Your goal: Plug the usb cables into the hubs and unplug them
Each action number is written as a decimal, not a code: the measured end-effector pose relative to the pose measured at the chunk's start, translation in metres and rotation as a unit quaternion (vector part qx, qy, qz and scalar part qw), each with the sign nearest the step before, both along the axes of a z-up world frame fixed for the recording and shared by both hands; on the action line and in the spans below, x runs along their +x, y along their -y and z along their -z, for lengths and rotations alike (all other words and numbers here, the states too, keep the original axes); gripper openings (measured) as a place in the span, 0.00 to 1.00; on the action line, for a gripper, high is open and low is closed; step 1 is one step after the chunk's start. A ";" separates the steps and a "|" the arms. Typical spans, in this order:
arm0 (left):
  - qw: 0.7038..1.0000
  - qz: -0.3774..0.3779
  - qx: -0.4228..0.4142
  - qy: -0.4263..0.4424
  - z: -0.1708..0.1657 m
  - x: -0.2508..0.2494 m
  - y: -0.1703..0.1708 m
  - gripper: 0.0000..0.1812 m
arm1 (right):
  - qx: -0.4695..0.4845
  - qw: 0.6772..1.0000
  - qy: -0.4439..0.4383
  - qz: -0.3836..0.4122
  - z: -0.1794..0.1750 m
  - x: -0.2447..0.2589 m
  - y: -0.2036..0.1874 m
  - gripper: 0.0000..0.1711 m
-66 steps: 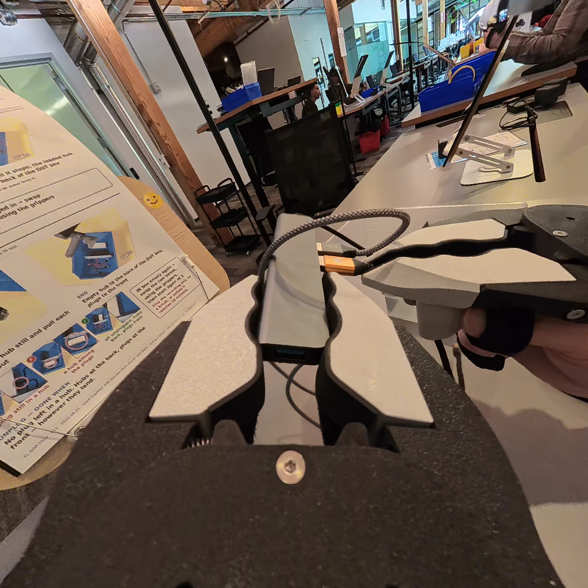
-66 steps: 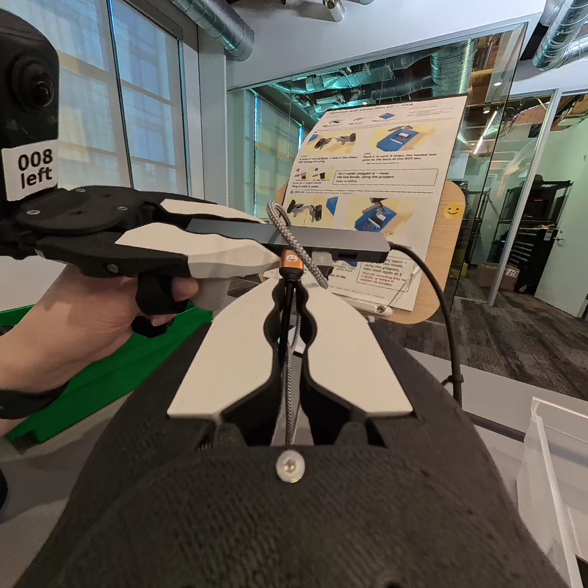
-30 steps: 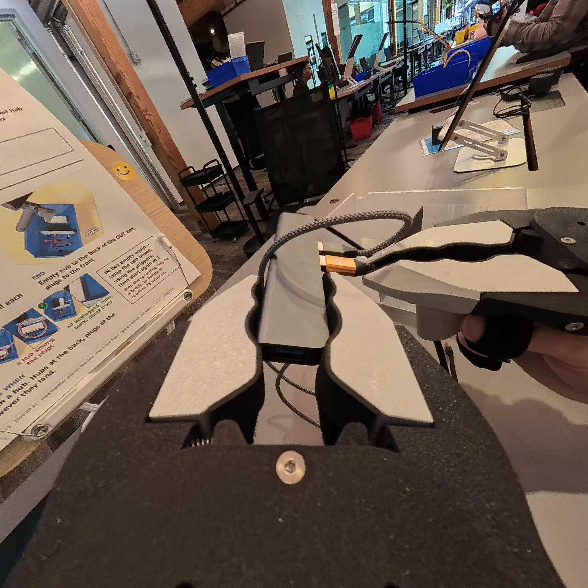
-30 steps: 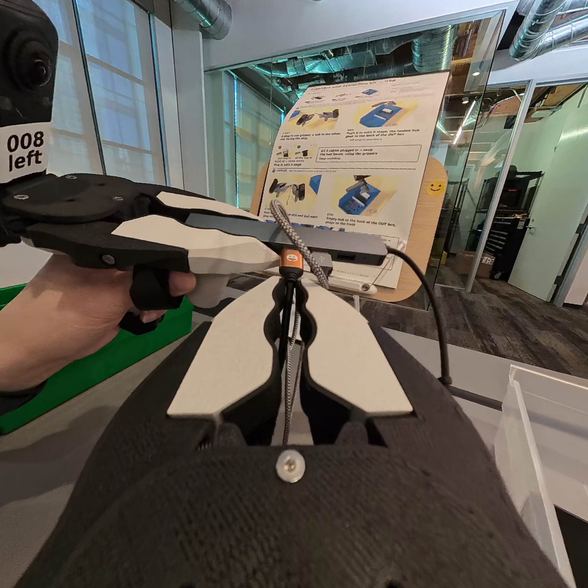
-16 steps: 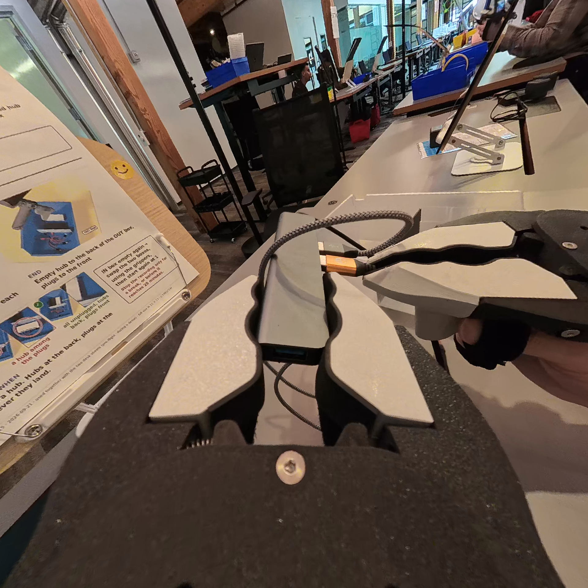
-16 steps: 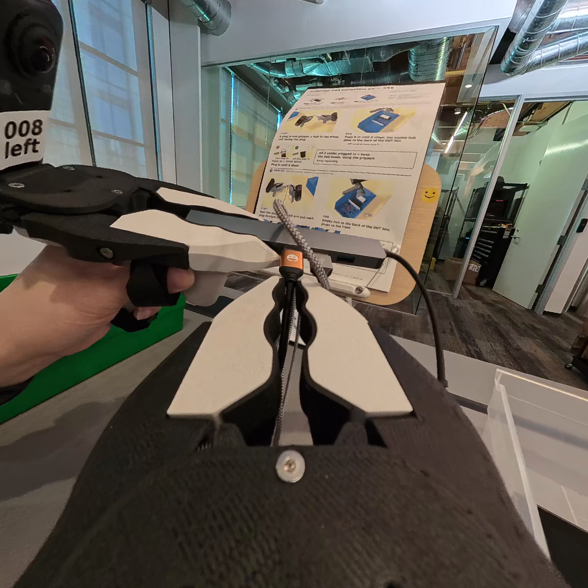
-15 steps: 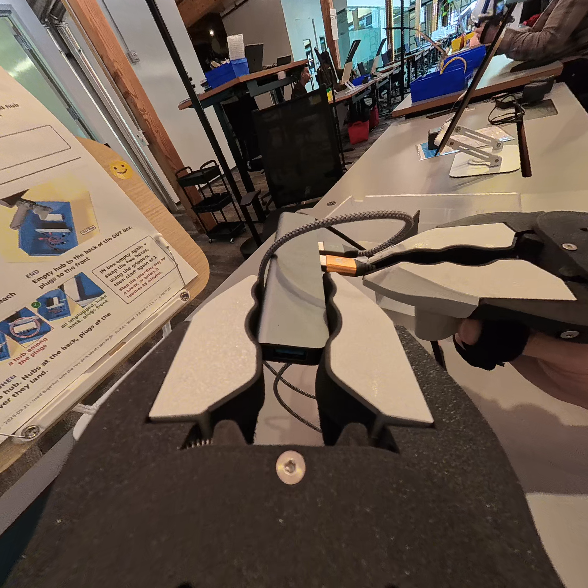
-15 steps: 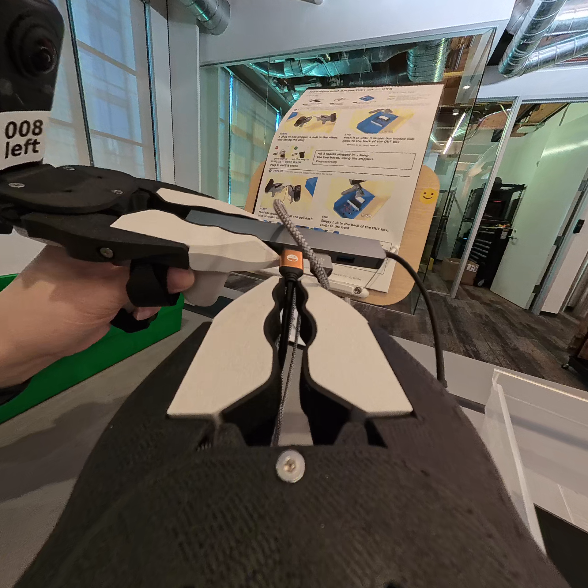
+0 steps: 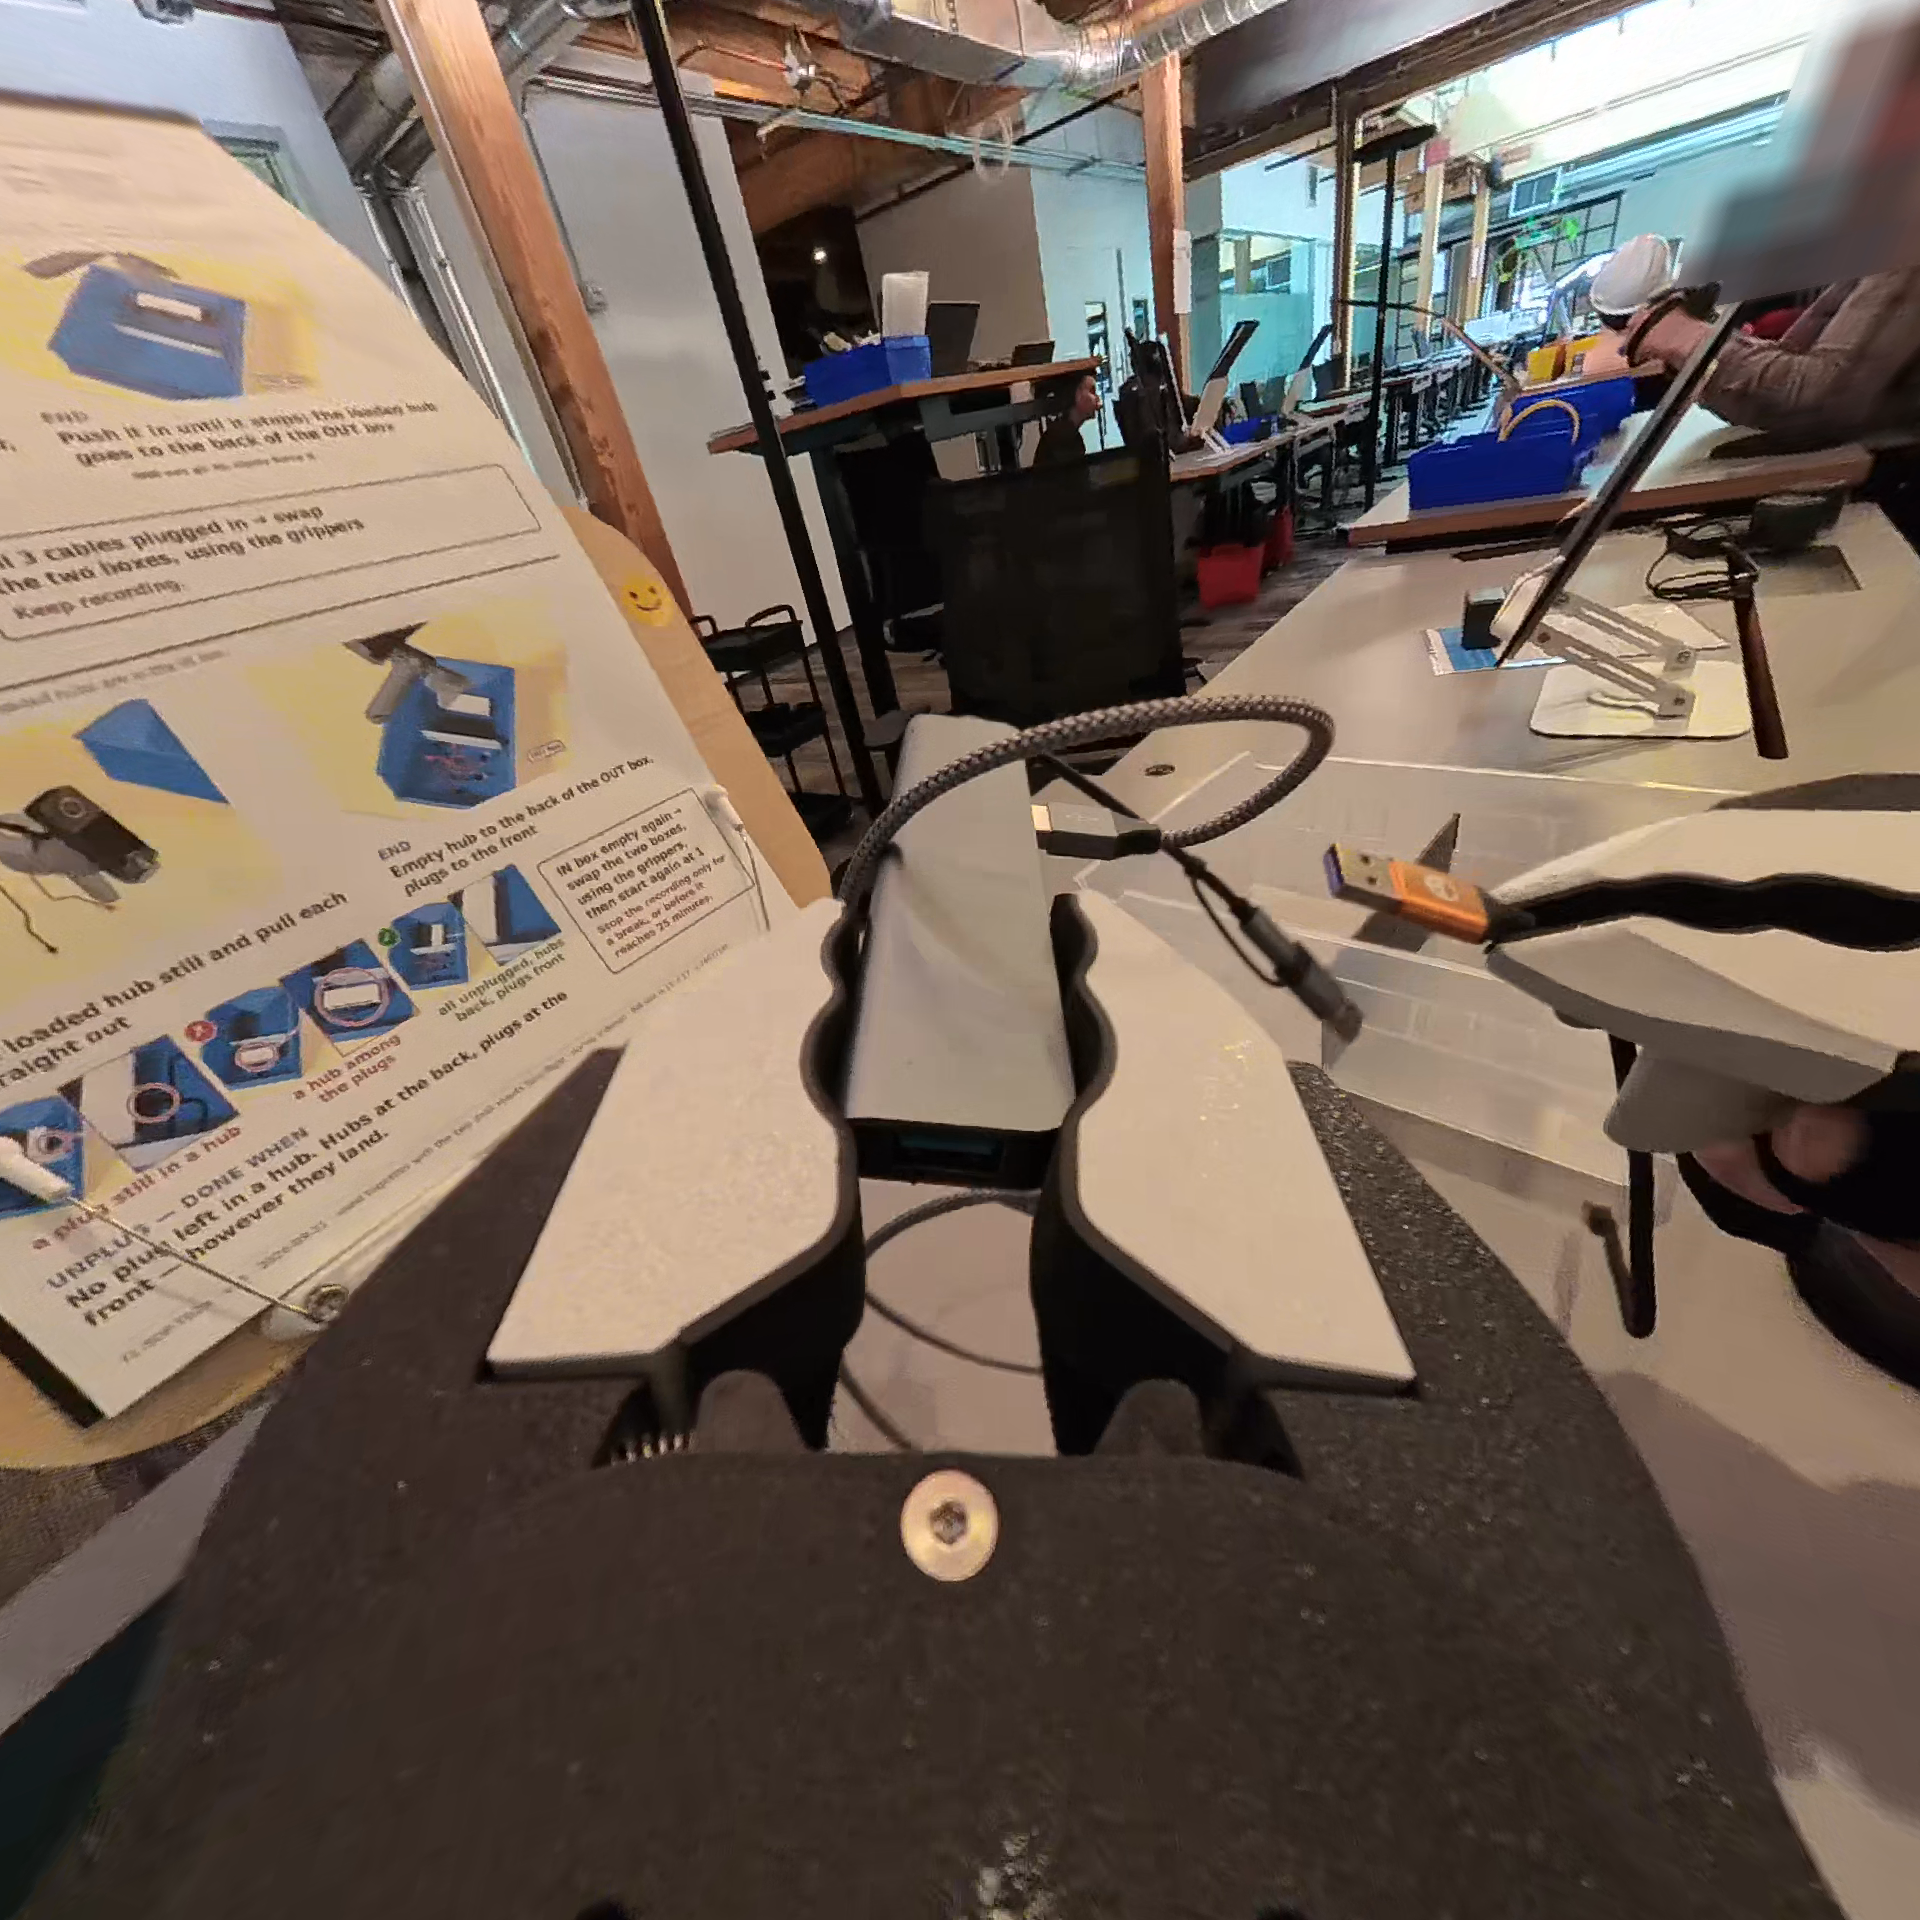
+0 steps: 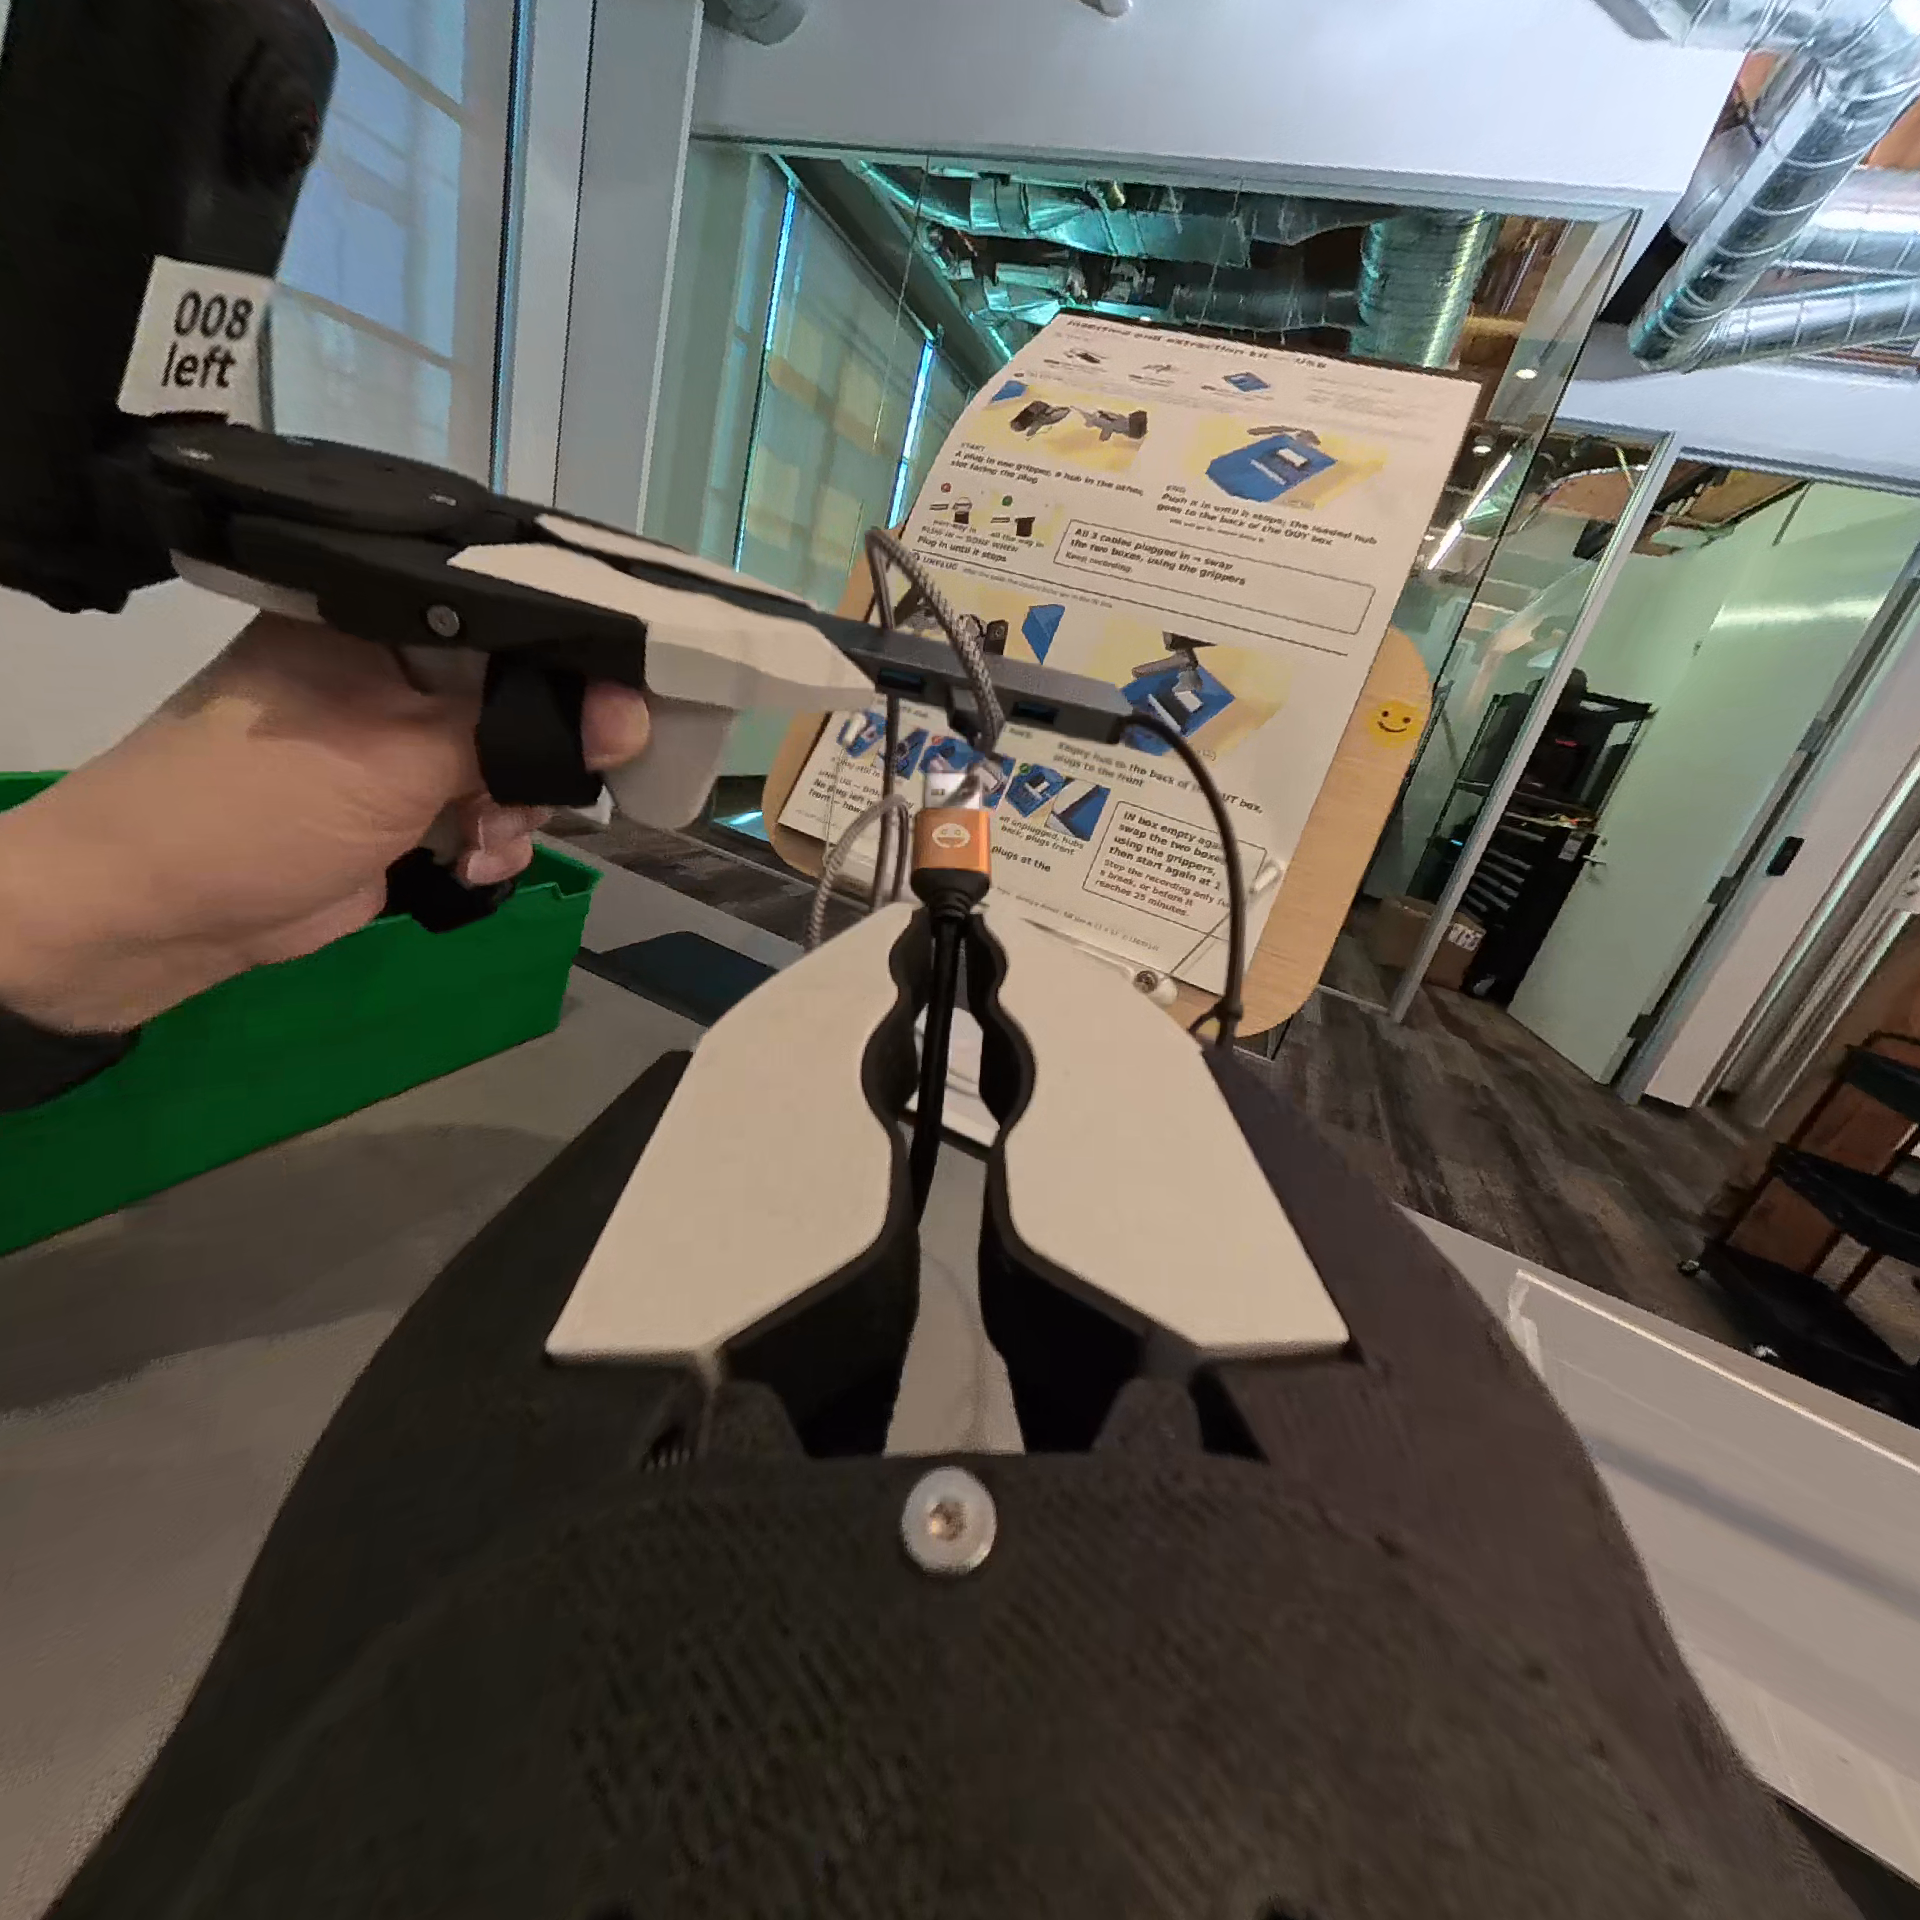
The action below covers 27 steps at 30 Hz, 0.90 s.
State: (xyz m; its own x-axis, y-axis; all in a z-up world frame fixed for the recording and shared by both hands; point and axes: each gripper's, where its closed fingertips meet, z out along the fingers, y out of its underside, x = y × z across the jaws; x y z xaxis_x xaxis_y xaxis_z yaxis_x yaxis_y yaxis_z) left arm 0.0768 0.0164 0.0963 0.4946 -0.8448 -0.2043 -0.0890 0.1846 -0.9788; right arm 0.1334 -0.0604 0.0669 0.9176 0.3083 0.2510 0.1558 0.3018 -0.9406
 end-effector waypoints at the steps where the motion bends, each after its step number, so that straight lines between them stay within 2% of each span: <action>1: 1.000 -0.004 0.002 0.000 -0.001 -0.001 -0.001 0.19 | -0.004 1.000 0.002 -0.001 0.002 0.000 -0.001 0.04; 13: 0.999 -0.027 0.006 -0.019 0.005 -0.003 -0.008 0.19 | -0.034 0.996 -0.067 -0.041 0.006 0.012 -0.006 0.04; 20: 0.992 -0.097 0.031 -0.077 0.018 -0.006 -0.021 0.19 | -0.050 0.997 -0.053 -0.012 0.013 0.022 -0.012 0.04; 27: 0.986 -0.120 0.038 -0.105 0.026 -0.007 -0.028 0.19 | -0.057 0.997 -0.045 -0.011 0.013 0.026 -0.014 0.04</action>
